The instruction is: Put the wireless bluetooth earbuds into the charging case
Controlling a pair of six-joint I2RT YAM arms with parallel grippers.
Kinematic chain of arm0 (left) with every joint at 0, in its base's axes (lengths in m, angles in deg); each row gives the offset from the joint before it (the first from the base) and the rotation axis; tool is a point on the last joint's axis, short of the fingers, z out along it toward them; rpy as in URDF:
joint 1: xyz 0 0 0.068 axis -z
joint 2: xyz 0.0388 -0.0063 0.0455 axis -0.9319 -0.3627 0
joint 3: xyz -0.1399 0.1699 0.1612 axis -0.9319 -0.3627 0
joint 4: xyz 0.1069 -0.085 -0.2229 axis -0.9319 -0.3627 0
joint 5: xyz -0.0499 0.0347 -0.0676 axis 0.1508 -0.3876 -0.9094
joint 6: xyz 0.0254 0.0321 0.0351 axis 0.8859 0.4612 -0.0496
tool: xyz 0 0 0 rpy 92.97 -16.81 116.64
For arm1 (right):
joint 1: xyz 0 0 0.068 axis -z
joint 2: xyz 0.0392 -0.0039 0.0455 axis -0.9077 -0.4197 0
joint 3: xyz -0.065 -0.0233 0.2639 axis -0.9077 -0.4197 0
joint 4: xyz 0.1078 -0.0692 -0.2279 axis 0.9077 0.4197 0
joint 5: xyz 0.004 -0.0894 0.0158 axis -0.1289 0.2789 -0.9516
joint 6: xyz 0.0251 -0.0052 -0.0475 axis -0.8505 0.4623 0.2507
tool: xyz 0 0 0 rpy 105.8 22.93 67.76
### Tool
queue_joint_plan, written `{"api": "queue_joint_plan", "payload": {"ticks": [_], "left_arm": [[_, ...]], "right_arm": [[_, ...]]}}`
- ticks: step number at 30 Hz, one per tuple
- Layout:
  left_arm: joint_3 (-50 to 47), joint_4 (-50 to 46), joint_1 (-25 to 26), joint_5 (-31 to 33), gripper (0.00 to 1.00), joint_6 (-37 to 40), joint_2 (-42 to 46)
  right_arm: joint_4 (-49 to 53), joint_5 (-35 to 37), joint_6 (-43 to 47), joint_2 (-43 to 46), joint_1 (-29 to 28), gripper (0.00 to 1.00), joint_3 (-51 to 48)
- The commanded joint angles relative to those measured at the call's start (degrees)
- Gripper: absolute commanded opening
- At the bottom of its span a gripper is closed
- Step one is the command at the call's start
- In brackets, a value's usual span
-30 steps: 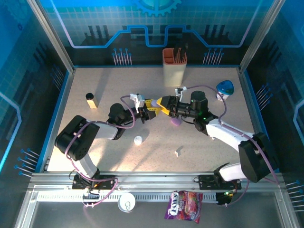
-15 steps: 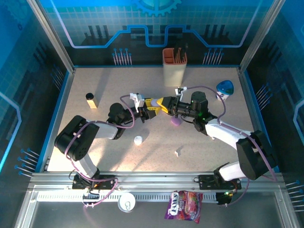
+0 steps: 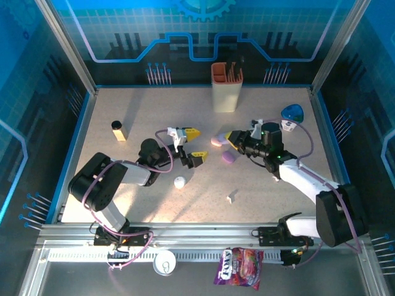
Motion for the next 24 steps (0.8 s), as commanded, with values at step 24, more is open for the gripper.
{"api": "queue_joint_plan", "payload": {"ticks": [24], "left_arm": [[-1.0, -6.0, -0.3, 2.9, 0.99, 2.3, 2.6]], "right_arm": [[9.1, 13.8, 12.9, -4.2, 13.6, 0.44, -8.7]]}}
